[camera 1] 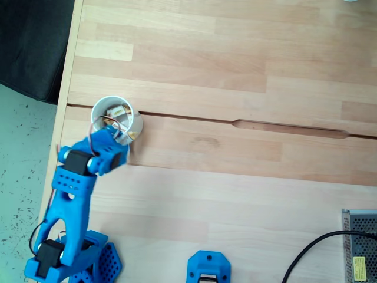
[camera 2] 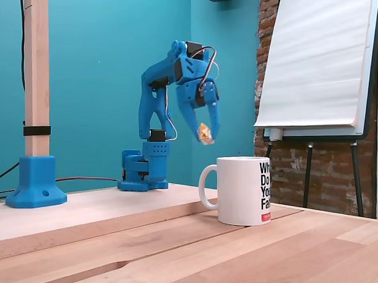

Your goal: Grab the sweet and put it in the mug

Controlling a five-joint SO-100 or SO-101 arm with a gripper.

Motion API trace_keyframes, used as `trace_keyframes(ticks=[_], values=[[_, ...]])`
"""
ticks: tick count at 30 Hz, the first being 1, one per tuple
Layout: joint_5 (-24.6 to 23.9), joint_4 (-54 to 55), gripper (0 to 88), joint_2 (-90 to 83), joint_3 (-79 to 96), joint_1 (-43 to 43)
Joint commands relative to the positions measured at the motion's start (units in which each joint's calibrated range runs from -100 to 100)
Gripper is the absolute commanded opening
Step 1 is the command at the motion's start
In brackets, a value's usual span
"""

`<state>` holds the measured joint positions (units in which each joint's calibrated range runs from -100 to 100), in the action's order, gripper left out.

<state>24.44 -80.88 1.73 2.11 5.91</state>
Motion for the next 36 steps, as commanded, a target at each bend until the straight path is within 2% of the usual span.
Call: trace_keyframes(ticks=[1,4,13,27,33,36], values=[[-2.4,-0.2,0.0,-2.8,-4.9,-3.1],[-3.9,0.2,0.0,-2.7,-5.3,-5.1],[-6.2,11.2,0.0,6.3,-5.3,-5.9],[-6.4,12.7,0.0,9.6,-5.5,-6.6],[-5.9,12.7,17.6,9.6,-5.5,-6.6],[-5.9,12.3,22.1,9.6,-5.4,-6.6]])
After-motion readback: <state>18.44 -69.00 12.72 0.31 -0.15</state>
